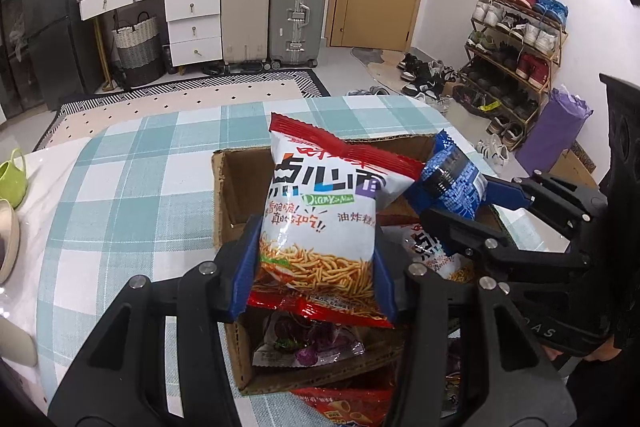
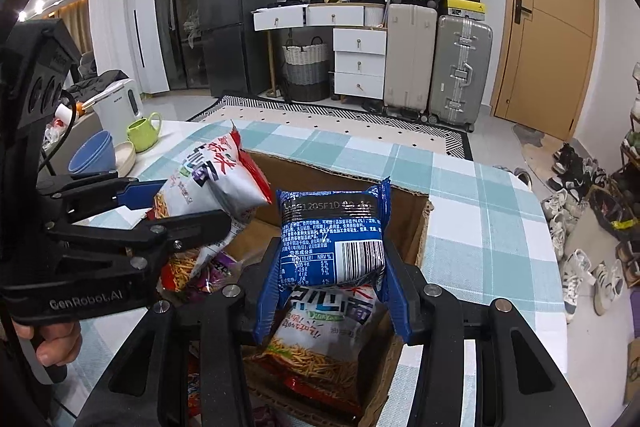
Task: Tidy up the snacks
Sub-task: 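Open both grippers to drop the two packets into the box, then move both grippers back toward the remaining snacks in front of the box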
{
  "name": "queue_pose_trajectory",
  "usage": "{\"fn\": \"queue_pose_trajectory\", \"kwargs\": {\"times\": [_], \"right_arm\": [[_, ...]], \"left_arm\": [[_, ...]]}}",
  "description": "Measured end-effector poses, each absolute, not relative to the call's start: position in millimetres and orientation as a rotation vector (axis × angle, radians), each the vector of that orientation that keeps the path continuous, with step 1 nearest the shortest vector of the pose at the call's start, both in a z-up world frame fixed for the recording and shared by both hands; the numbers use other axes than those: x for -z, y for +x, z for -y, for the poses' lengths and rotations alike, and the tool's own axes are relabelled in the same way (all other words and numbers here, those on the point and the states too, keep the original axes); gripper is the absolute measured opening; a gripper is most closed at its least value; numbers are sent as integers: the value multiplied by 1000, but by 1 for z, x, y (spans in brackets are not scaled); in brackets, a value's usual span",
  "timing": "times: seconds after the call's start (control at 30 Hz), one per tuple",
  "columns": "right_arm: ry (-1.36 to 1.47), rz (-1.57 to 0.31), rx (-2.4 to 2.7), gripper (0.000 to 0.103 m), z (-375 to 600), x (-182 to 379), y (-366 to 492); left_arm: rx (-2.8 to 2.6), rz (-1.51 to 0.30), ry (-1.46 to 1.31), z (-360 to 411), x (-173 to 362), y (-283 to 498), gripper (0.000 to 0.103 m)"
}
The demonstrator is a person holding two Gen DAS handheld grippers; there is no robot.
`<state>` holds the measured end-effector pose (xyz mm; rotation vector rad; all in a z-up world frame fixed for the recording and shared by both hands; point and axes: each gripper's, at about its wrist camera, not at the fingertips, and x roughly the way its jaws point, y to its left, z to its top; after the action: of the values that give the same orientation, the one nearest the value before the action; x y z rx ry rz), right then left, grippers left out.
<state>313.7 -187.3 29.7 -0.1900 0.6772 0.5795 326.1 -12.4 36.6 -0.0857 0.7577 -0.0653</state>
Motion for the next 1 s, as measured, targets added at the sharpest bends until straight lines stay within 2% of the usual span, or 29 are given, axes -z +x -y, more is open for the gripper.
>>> {"fn": "queue_pose_trajectory", "kwargs": {"times": [0.13,0.4,0.43,0.5,0.6,0.7,0.77,1.0], "right_arm": [[-196,-677,-570,48,189,-29,315],[-164,-641,-541,66,205,-45,297],[-160,-643,-540,70,207,-47,294],[-150,-641,-539,85,213,-50,285],[-129,-635,-528,98,223,-53,270],[-107,-643,-496,102,231,-54,255],[-83,-659,-483,102,238,-52,248],[-30,-703,-463,102,254,-44,226]], "left_arm": [[76,-789,-102,15,-28,334,47],[61,-813,-143,8,-25,331,49],[60,-809,-138,7,-26,327,53],[43,-803,-125,7,-30,319,65],[52,-791,-128,5,-37,305,82],[26,-774,-108,4,-44,289,88],[24,-773,-110,2,-46,277,103],[23,-769,-146,-4,-52,237,102]]}}
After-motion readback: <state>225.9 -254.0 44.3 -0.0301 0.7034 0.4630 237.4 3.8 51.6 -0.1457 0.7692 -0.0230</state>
